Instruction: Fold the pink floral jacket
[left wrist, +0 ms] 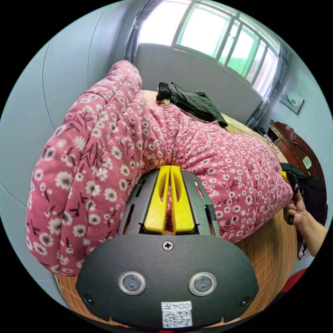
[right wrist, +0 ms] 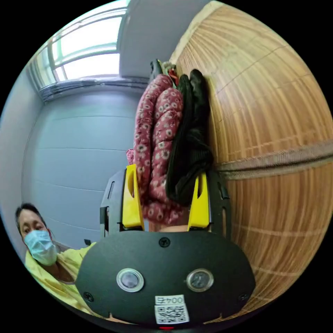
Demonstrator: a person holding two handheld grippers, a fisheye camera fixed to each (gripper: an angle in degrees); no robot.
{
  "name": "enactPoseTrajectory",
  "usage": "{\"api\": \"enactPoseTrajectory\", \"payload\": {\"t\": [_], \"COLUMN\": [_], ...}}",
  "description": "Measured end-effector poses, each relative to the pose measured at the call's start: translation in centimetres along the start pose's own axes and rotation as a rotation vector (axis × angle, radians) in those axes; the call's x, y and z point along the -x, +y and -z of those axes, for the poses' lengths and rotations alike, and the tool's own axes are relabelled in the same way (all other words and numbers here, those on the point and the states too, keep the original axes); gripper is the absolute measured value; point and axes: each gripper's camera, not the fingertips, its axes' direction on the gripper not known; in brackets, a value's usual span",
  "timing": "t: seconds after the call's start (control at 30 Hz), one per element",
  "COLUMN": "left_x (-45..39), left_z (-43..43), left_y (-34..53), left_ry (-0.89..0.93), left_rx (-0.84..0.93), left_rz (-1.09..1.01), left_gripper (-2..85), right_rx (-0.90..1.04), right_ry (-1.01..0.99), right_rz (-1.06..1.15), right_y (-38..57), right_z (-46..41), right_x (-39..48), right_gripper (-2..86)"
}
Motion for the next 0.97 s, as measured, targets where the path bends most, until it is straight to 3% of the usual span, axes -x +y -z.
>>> {"api": "enactPoseTrajectory", "payload": {"t": [0.1,0.2,0.27,0.3,0.43,0.57,0.73,0.9,0.93,0.97], "left_x": [2.2,3.8,2.6,0.7,-8.8,-15.6,-23.3,-28.3,-29.4,-29.9], "left_z": [0.6,3.8,7.1,8.8,12.5,14.4,16.3,14.5,13.8,13.5], "left_y": [-0.5,-1.1,-0.1,1.3,11.4,23.4,35.0,36.4,36.1,35.9], "left_ry": [0.109,0.264,0.39,0.464,0.6,0.654,0.621,0.604,0.596,0.591], "left_rx": [0.012,-0.01,-0.086,-0.072,0.173,0.348,0.463,0.497,0.51,0.513], "left_rz": [0.058,0.201,0.198,0.153,-0.008,0.056,0.204,0.238,0.227,0.222], "left_gripper": [0.9,0.9,0.8,0.8,0.6,0.4,0.3,0.6,0.7,0.7], "right_rx": [-0.054,-0.015,-0.031,-0.025,0.117,0.263,0.386,0.386,0.429,0.341], "right_ry": [0.14,0.483,0.839,0.911,1.253,1.452,1.496,1.538,1.471,1.38], "right_rz": [0.082,0.127,0.112,0.108,0.002,-0.017,0.087,0.281,0.262,0.26], "right_y": [6.5,14.2,20.2,21.6,29.7,35.7,39.9,43.1,42.2,40.4], "right_z": [2.3,4.3,7.0,7.6,11.7,12.0,8.4,5.7,6.4,8.6], "right_x": [2.6,5.6,7.5,7.7,6.3,4.7,2.7,3.3,3.9,5.5], "right_gripper": [18.1,10.0,2.5,0.8,-0.5,-0.7,-0.7,-0.4,-0.2,0.2]}}
